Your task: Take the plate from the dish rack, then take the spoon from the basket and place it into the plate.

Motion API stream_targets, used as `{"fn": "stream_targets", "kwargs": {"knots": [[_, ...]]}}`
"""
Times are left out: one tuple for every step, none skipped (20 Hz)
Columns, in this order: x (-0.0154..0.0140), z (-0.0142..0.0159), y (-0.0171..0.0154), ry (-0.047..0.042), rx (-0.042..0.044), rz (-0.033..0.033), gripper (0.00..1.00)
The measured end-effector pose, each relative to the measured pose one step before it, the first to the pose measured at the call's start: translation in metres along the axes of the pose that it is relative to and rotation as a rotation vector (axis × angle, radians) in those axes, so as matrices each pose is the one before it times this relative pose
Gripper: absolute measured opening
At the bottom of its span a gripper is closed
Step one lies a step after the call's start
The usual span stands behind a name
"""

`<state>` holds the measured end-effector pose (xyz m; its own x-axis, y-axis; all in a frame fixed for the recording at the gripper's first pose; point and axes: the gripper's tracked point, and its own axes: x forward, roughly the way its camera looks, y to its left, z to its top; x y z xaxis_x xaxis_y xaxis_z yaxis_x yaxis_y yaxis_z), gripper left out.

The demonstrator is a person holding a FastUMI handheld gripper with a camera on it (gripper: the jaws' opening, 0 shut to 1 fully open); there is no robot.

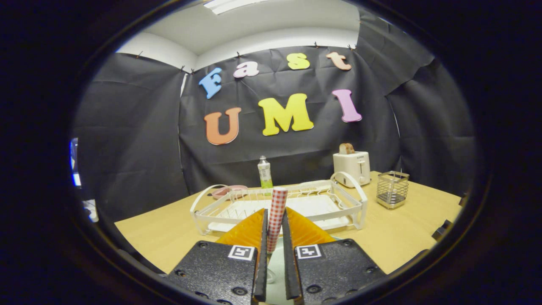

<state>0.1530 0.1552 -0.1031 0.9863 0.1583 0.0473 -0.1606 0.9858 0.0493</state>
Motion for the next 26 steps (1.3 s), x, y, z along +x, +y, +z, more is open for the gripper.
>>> {"fn": "stream_targets", "kwargs": {"knots": [[-0.00049, -0.00071, -0.00575, 0.01249, -0.00237, -0.01000, 0.24], [-0.00101, -0.00041, -0.00742, 0.01791, -0.00541, -0.01885, 0.25], [-0.00263, 0.00111, -0.01054, 0.01092, 0.00757, -0.02233, 0.30], [-0.00331, 0.00505, -0.00938, 0.00172, 0.01408, -0.02959, 0.35], [-0.00164, 0.00418, -0.00966, 0.00966, 0.00590, -0.01508, 0.48], [-0.00224, 0.00534, -0.00484, 0.00115, 0.01252, -0.00050, 0.62], [-0.00419, 0.00677, 0.00061, 0.00033, 0.01290, 0.02236, 0.75], [-0.00510, 0.00559, -0.00147, -0.00162, 0.00839, 0.01801, 0.81], [-0.00383, 0.00555, -0.01054, -0.00464, 0.00270, -0.00475, 0.92], [-0.00579, 0.00527, -0.00727, -0.00100, -0.00456, -0.00551, 1.00], [-0.00519, 0.00525, -0.00738, -0.00573, -0.01269, -0.01109, 1.00], [-0.00509, 0.00916, -0.00521, -0.00998, -0.01739, -0.00675, 1.00], [-0.00697, 0.00837, -0.00549, -0.01341, -0.01468, -0.00566, 1.00], [-0.00766, 0.00853, -0.00475, -0.01613, -0.01221, -0.00220, 1.00], [-0.00751, 0.00877, -0.00487, -0.01711, -0.01146, -0.00762, 1.00], [-0.00778, 0.00784, -0.00711, -0.01045, -0.01101, -0.01716, 1.00], [-0.00850, 0.00775, -0.00850, -0.01220, -0.00663, -0.01720, 1.00], [-0.00818, 0.01030, -0.00446, -0.01501, -0.00619, -0.00867, 1.00], [-0.00800, 0.00971, -0.00607, -0.01217, -0.00522, -0.01315, 1.00], [-0.00760, 0.00914, -0.00337, -0.01145, -0.00439, -0.00072, 1.00], [-0.00790, 0.00702, -0.00144, 0.00459, -0.00166, 0.00570, 1.00], [-0.00975, 0.00684, -0.00048, 0.00300, 0.01826, 0.01435, 1.00], [-0.00790, 0.00570, -0.00054, 0.00592, 0.01685, 0.01269, 1.00], [-0.00890, 0.00478, -0.00117, 0.00347, 0.01439, 0.00986, 1.00], [-0.00861, 0.00805, -0.00159, -0.00904, 0.00264, 0.00819, 1.00], [-0.00996, 0.00689, -0.00366, -0.01213, -0.01320, -0.00297, 1.00]]}}
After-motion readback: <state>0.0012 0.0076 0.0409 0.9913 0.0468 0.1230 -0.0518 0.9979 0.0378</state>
